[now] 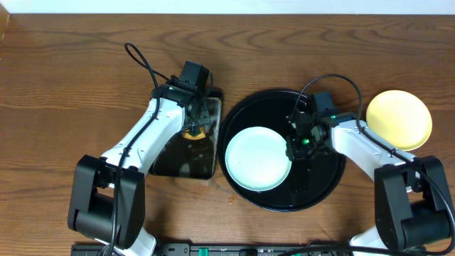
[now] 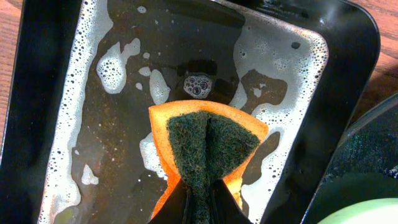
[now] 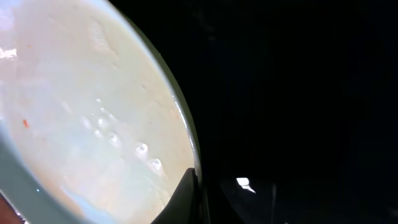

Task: Clean dirty plates on tray and stack at the side

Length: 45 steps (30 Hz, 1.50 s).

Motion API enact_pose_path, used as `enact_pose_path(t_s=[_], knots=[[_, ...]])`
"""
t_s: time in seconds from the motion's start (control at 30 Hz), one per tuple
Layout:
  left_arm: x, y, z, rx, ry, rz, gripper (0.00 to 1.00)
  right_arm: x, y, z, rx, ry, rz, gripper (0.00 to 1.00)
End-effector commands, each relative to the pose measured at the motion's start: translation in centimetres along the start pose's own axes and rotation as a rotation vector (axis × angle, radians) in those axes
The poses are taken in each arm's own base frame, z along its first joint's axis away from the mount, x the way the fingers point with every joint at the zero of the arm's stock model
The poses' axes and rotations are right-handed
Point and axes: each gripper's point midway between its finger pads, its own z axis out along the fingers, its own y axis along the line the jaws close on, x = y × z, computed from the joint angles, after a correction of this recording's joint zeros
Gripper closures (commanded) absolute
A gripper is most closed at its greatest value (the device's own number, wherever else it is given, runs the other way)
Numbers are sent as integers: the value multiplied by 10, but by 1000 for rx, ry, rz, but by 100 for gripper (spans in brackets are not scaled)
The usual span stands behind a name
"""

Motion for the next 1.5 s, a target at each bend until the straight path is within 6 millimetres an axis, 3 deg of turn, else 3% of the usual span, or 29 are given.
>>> enact_pose_path(t_s=[0.0, 0.33, 0.87, 1.07, 1.3, 1.47], knots=[[0, 4, -1, -11, -8, 14, 91, 5, 8, 9, -48, 21, -4, 99], [0, 3, -2, -10, -8, 15, 91, -27, 6, -4, -75, -77, -1, 99], [0, 3, -2, -10, -8, 14, 90, -59, -16, -55, -125, -254, 27, 99], [0, 3, -2, -11, -8, 14, 91, -66, -36, -75, -14, -325, 39, 99], [0, 4, -1, -10, -8, 14, 90, -58, -77, -102, 274, -357, 89, 99], [0, 3, -2, -10, -8, 14, 90, -53, -90, -123, 394, -377, 103, 99]])
